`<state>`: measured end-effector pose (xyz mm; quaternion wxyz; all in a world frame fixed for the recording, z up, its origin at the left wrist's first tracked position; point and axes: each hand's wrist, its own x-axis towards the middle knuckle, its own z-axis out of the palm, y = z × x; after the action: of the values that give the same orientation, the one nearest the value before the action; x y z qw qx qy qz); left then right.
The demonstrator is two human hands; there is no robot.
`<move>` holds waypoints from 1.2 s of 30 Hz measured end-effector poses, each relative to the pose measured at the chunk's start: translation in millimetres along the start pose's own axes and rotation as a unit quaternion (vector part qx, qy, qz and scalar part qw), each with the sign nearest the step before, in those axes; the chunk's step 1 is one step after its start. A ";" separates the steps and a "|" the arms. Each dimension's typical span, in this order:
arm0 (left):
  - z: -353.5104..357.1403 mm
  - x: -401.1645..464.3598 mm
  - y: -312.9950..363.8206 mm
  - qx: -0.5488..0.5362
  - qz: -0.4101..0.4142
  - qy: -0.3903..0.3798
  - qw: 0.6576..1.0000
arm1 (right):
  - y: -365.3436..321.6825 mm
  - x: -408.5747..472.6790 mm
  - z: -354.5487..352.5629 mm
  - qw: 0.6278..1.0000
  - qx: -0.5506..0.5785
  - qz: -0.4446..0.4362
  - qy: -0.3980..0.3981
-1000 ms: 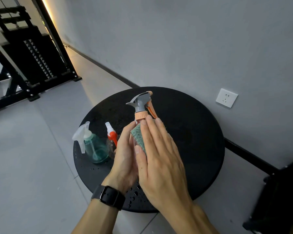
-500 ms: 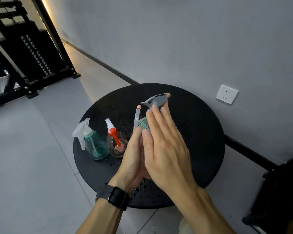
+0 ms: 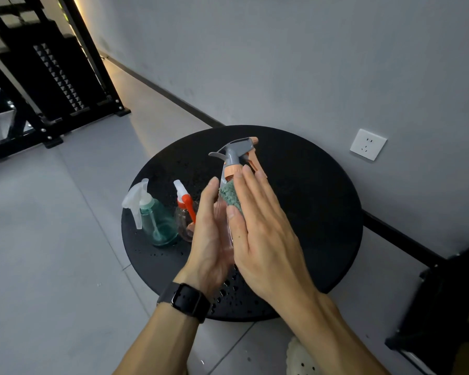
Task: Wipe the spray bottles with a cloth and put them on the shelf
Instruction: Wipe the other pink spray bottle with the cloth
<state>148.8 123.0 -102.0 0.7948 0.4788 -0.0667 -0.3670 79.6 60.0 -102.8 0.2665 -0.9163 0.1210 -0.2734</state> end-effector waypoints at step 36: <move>-3.3 -6.1 3.7 -0.042 0.035 -0.061 0.997 | 0.9 10.1 -16.3 0.988 0.148 0.044 -0.017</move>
<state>147.7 130.3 -99.3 0.8207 0.4191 -0.1164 -0.3705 78.6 48.7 -87.3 0.4128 -0.8652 0.1143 -0.2606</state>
